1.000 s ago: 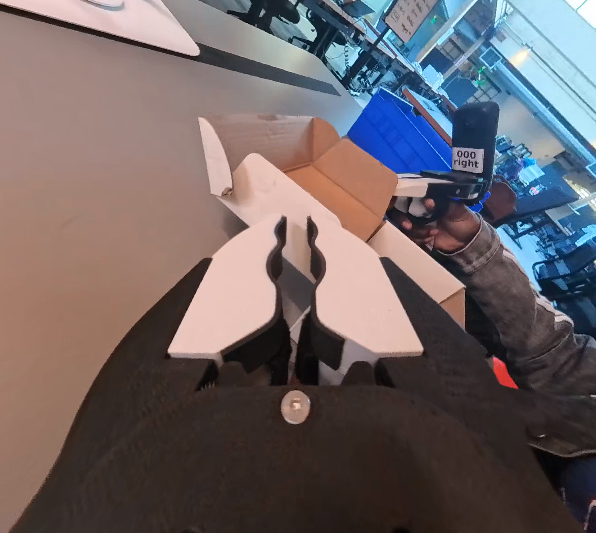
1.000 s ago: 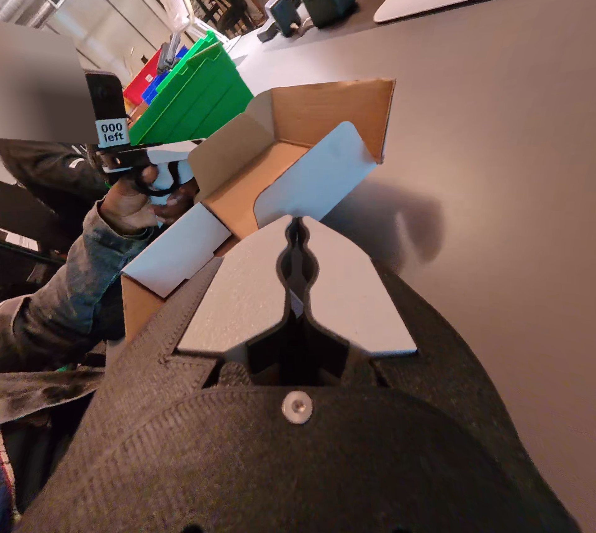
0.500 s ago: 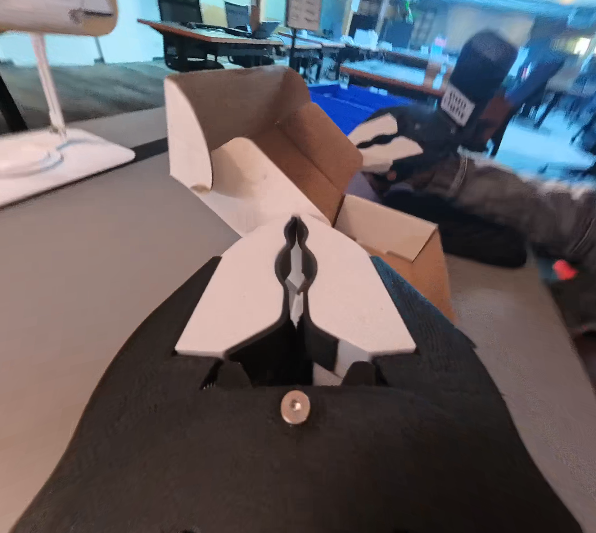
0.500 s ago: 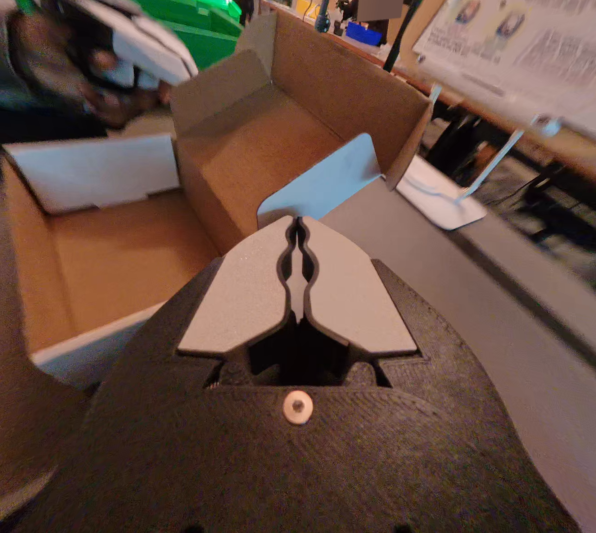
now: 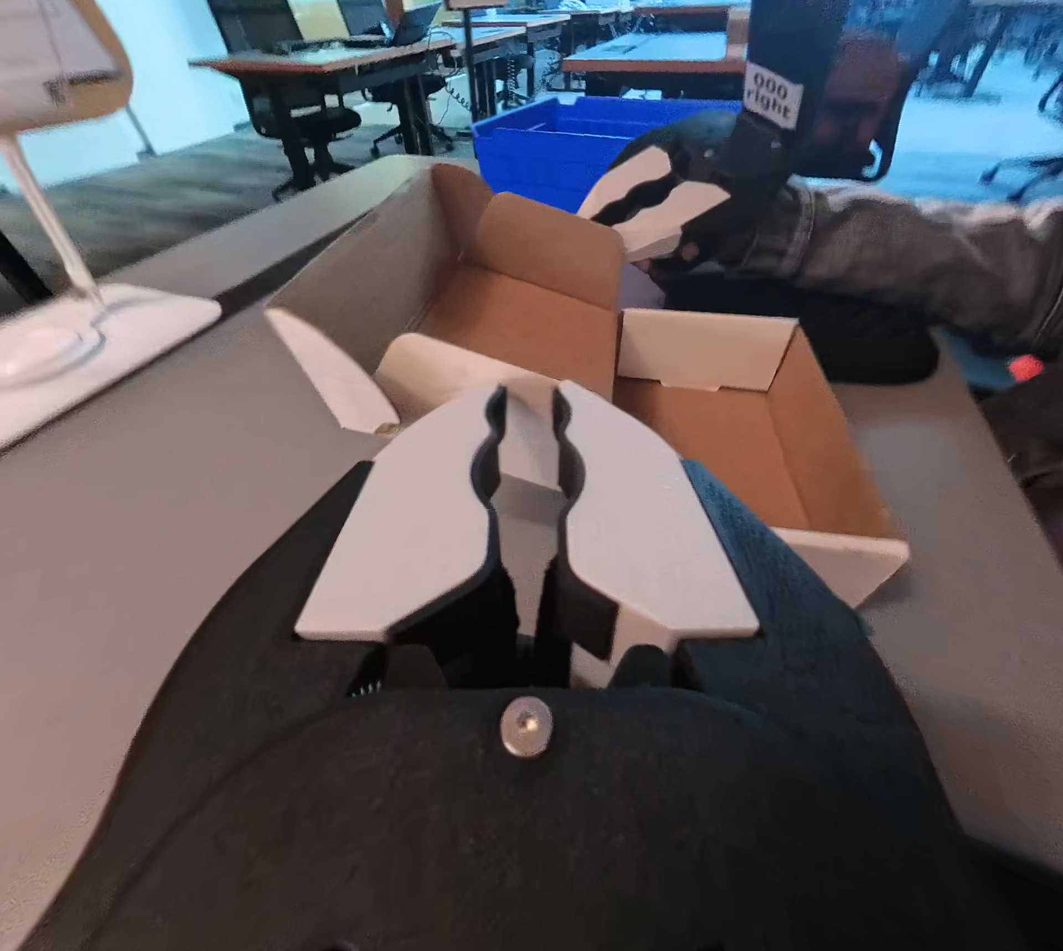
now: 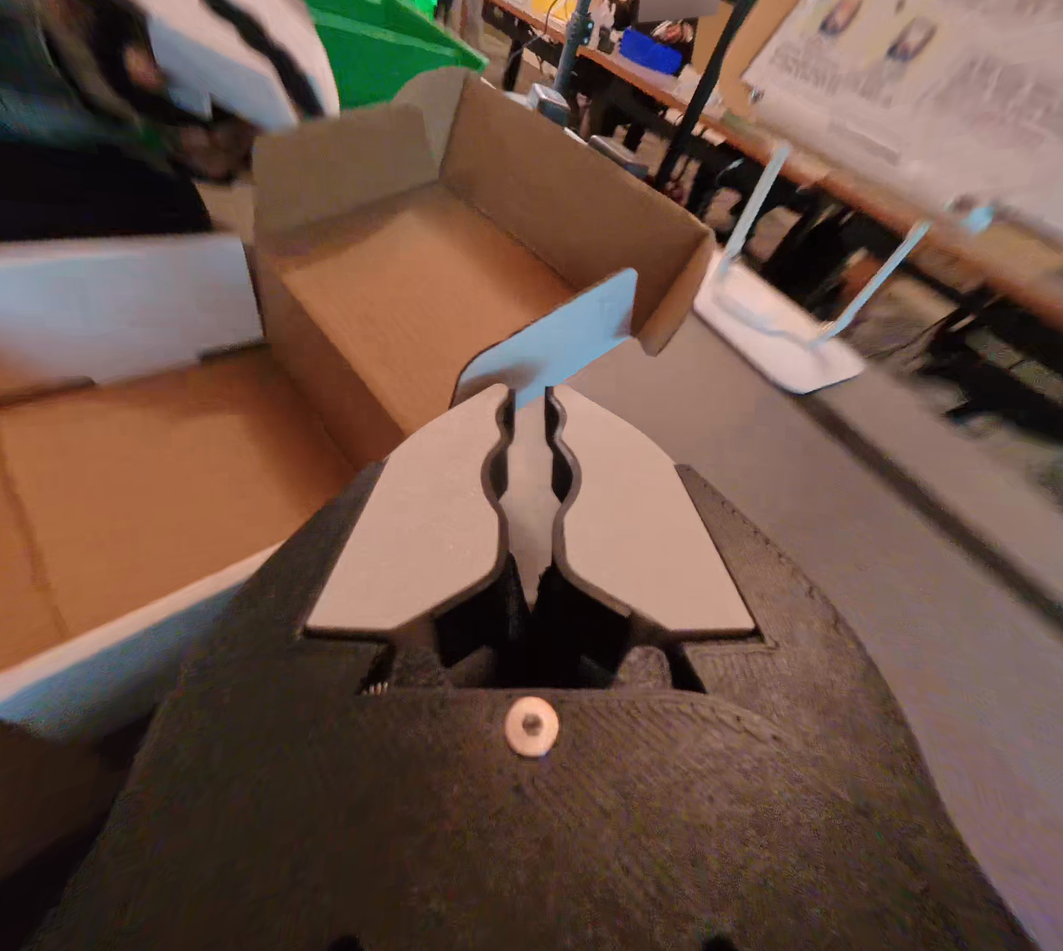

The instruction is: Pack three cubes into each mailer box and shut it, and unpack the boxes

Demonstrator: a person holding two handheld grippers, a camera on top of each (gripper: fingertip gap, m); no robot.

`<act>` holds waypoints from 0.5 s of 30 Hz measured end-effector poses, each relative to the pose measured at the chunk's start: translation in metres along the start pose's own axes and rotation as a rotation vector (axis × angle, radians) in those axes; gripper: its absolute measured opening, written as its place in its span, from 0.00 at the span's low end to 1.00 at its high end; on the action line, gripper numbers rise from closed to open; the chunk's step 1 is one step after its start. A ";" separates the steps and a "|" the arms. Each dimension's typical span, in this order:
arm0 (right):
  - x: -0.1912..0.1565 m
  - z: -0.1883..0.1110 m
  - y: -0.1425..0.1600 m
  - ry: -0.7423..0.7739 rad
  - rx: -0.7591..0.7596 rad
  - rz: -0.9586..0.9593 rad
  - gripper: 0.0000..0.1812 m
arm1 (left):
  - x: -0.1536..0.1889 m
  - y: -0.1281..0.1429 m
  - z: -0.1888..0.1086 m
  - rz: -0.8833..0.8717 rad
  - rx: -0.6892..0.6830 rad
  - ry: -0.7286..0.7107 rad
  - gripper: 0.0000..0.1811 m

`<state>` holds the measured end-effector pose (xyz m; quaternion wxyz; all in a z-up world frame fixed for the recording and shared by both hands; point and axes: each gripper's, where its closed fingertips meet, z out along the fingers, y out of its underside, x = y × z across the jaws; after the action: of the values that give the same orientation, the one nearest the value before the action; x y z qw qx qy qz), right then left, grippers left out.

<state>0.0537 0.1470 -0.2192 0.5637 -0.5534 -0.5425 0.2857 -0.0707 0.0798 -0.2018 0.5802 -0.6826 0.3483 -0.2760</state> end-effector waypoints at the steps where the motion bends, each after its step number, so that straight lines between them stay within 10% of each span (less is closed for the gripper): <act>1: 0.003 -0.001 -0.001 -0.031 0.012 0.129 0.08 | -0.005 0.001 -0.001 -0.081 -0.006 -0.007 0.13; 8: 0.001 -0.001 0.003 -0.406 -0.004 0.938 0.22 | -0.025 0.021 0.000 -0.691 -0.035 0.076 0.32; 15: 0.012 -0.004 0.013 -0.546 0.012 1.258 0.18 | -0.029 0.021 -0.004 -0.890 0.016 0.166 0.32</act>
<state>0.0644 0.1597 -0.2272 0.1365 -0.6683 -0.2391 0.6911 -0.0946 0.0985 -0.2207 0.3805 -0.7369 0.0640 -0.5551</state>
